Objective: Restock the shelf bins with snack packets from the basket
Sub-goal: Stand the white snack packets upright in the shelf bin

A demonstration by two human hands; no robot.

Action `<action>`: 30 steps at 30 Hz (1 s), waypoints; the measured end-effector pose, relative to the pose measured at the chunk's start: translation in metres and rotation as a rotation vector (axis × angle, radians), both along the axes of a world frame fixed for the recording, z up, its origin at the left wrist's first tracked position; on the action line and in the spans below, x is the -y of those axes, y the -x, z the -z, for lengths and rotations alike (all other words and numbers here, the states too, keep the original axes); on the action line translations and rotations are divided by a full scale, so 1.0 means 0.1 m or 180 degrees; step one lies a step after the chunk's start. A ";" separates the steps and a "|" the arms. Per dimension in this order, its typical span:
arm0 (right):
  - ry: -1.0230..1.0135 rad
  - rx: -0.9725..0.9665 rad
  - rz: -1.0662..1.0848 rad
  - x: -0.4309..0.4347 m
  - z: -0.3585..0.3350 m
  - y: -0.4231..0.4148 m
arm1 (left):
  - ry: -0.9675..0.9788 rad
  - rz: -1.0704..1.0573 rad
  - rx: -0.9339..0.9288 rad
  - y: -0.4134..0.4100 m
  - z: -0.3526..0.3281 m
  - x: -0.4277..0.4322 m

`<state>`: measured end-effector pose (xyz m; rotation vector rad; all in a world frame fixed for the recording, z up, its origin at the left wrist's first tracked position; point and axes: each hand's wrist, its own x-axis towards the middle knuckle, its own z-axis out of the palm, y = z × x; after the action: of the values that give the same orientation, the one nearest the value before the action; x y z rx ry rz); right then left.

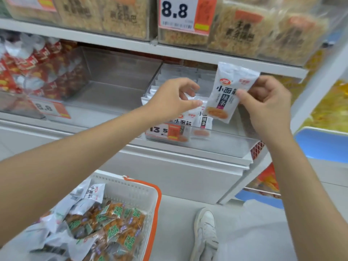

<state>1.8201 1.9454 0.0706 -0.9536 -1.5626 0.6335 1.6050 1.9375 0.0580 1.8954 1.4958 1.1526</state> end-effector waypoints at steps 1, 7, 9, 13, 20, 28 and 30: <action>0.0062 -0.0012 0.0058 -0.06 0.07 -0.03 | -0.0034 -0.0011 -0.0126 -0.05 -0.02 -0.08; 0.0723 0.0225 0.0109 -0.38 0.55 -0.02 | 0.0004 0.0011 -0.0536 -0.28 0.04 -0.45; 0.0921 0.0501 0.0108 -0.47 0.68 0.03 | 0.0066 -0.0020 -0.0918 -0.32 0.08 -0.53; 0.0932 0.1206 0.0340 -0.54 0.80 0.12 | 0.0124 -0.0176 -0.1463 -0.35 0.16 -0.59; 0.1152 0.1162 0.0499 -0.59 0.80 0.16 | 0.0054 -0.0408 -0.1264 -0.38 0.20 -0.65; 0.1264 0.1200 0.0583 -0.57 0.80 0.16 | -0.0107 -0.0445 -0.1098 -0.34 0.23 -0.56; 0.1161 0.1163 0.0665 -0.50 0.75 0.17 | -0.0164 -0.0475 -0.0981 -0.32 0.23 -0.49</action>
<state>1.8029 1.9958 -0.0047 -1.5559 -1.6624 0.6316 1.6371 1.9869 0.0353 2.1012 1.8130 1.0028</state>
